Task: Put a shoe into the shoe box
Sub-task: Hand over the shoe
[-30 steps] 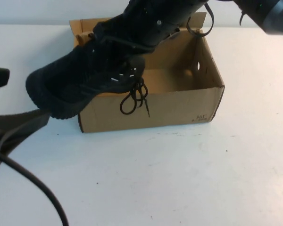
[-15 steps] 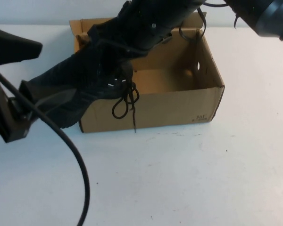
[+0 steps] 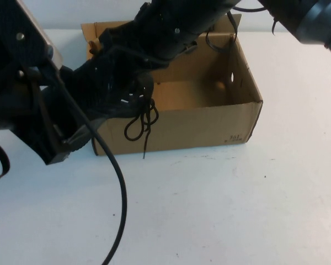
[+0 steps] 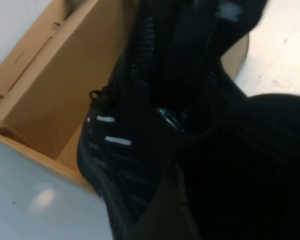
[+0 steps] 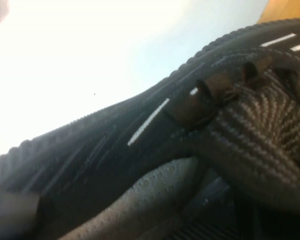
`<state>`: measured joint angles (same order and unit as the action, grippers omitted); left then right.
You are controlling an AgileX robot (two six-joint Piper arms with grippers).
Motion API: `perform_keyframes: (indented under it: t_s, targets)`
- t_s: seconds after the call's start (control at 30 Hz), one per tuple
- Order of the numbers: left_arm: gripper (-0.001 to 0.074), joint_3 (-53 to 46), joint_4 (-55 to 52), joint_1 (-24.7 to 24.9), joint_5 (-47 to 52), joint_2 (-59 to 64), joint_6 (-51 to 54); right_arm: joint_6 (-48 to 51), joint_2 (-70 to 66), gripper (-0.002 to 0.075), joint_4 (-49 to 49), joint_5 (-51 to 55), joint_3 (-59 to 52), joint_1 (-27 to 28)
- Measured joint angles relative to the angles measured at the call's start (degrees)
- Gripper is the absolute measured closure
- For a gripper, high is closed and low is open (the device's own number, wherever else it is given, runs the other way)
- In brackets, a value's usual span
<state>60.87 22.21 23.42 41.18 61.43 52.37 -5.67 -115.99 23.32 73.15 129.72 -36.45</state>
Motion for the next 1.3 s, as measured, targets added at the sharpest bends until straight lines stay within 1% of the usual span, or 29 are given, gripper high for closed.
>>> perform_keyframes:
  t_s: [0.07,0.1,0.13,0.2,0.27,0.33,0.37,0.57,0.7,0.8,0.93,1.0,1.07,1.13,1.3]
  targets:
    - [0.0183,0.00,-0.73,0.00,-0.54,0.23,-1.11,0.11,0.00,0.0731,0.14,0.00,0.00,0.00]
    - [0.0213,0.00,-0.86,0.00,-0.69,0.22,-1.51,0.24,0.00,0.0731,0.22,0.00,0.00,0.00]
    - [0.0260,0.00,-0.97,0.00,-0.69,0.22,-2.18,0.36,0.00,0.0731,0.52,0.00,0.00,0.00]
    - [0.0381,0.00,-1.23,0.00,-0.90,0.22,-3.34,1.17,0.00,0.0731,1.11,0.00,0.00,0.00]
    - [0.0550,0.00,-1.35,0.00,-0.90,0.22,-3.84,2.17,0.00,0.0731,2.03,0.00,0.00,0.00]
    - [0.0639,0.00,-1.46,0.00,-0.78,0.22,-4.00,3.13,0.00,0.0731,2.73,0.00,0.00,0.13]
    - [0.0655,0.00,-1.57,0.00,-0.78,0.22,-4.11,3.65,0.00,0.0731,3.03,0.00,0.00,0.13]
    - [0.0657,0.00,-1.57,0.00,-0.78,0.22,-4.58,4.55,-0.12,0.0731,3.28,0.00,0.00,0.34]
    - [0.0657,0.07,-1.57,0.00,-0.68,0.22,-4.67,7.23,-0.12,0.0726,3.48,0.00,0.00,0.34]
    - [0.0657,0.13,-1.68,0.00,-0.68,0.11,-4.67,9.65,-0.12,0.0670,4.32,-0.24,0.09,0.34]
    - [0.0659,0.52,-1.80,0.00,-0.35,0.02,-4.67,13.01,0.36,0.0510,5.76,-0.45,0.23,0.34]
    - [0.0660,0.52,-1.80,0.00,-0.35,0.02,-4.67,14.63,0.38,0.0454,6.02,-0.57,0.35,0.34]
    - [0.0660,0.52,-1.80,0.00,-0.35,0.02,-4.67,17.27,0.47,0.0423,6.06,-0.69,0.35,0.34]
    - [0.0660,0.52,-1.90,0.00,-0.35,0.02,-4.67,20.50,0.47,0.0410,6.06,-0.69,0.35,0.34]
    - [0.0660,0.52,-2.93,0.00,-0.35,-0.01,-4.67,32.78,0.52,0.0380,6.06,-0.69,0.35,0.34]
